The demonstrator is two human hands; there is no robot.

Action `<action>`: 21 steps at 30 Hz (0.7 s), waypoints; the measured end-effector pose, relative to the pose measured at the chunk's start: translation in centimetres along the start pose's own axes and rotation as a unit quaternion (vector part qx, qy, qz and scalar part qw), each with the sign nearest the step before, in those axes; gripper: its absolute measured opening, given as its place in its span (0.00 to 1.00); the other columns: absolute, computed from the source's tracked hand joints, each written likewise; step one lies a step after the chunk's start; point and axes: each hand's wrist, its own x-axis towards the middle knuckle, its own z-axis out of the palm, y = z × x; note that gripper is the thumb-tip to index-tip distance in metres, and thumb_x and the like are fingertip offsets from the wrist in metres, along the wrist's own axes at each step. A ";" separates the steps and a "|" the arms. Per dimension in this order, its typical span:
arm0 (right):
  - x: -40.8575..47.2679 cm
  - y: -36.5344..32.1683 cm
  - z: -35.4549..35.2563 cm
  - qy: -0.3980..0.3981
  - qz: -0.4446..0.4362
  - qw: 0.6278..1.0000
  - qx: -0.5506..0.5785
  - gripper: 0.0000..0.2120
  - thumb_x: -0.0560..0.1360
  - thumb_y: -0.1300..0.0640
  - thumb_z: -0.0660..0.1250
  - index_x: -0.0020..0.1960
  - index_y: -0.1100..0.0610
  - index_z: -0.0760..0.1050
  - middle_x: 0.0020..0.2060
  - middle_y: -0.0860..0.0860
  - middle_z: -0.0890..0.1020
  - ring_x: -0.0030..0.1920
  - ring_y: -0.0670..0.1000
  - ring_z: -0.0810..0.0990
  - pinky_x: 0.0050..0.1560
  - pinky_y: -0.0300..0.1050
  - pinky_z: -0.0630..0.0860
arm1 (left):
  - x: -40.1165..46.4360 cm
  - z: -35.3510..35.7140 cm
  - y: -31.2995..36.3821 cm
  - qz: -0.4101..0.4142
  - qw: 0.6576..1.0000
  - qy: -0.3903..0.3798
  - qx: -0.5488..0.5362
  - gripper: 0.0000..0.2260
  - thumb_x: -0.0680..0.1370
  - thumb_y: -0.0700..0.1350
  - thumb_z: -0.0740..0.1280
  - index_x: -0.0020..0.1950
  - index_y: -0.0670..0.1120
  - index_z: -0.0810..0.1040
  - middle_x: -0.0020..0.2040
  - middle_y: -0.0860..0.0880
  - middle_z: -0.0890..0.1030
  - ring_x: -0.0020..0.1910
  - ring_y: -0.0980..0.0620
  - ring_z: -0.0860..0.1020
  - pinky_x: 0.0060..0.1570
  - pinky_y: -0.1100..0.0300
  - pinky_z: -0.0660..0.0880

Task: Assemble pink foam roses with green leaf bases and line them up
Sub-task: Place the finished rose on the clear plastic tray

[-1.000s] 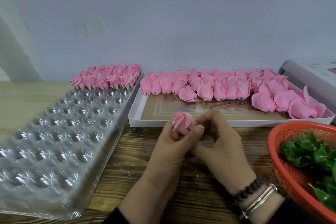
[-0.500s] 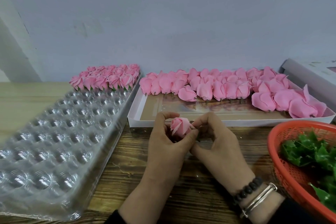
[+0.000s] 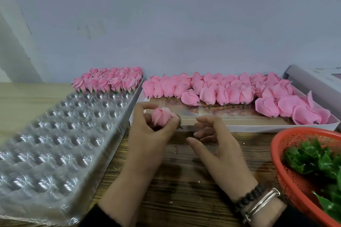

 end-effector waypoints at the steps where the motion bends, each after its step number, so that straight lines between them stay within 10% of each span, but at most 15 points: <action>1: 0.1 0.1 0.0 -0.002 0.004 1.000 -0.008 0.17 0.68 0.54 0.71 0.52 0.41 0.69 0.46 0.42 0.78 0.47 0.41 0.77 0.50 0.36 0.74 | 0.7 -0.5 0.2 0.006 1.000 0.017 0.012 0.17 0.68 0.35 0.73 0.51 0.44 0.70 0.44 0.38 0.77 0.40 0.47 0.76 0.42 0.57 0.75; 13: 0.1 0.1 0.0 -0.020 0.028 0.999 -0.005 0.12 0.70 0.63 0.71 0.47 0.47 0.74 0.38 0.42 0.76 0.40 0.40 0.76 0.38 0.26 0.69 | 13.2 -6.3 -1.6 0.014 0.972 0.144 0.186 0.18 0.70 0.36 0.71 0.52 0.45 0.64 0.40 0.51 0.72 0.26 0.58 0.72 0.17 0.73 0.65; 21: 0.3 0.6 0.0 -0.020 0.052 0.998 0.001 0.13 0.69 0.64 0.71 0.44 0.46 0.75 0.40 0.39 0.77 0.37 0.42 0.76 0.37 0.27 0.68 | 16.5 -6.5 -4.2 0.000 0.944 0.123 0.307 0.18 0.72 0.38 0.71 0.52 0.46 0.63 0.45 0.46 0.73 0.32 0.57 0.69 0.24 0.63 0.66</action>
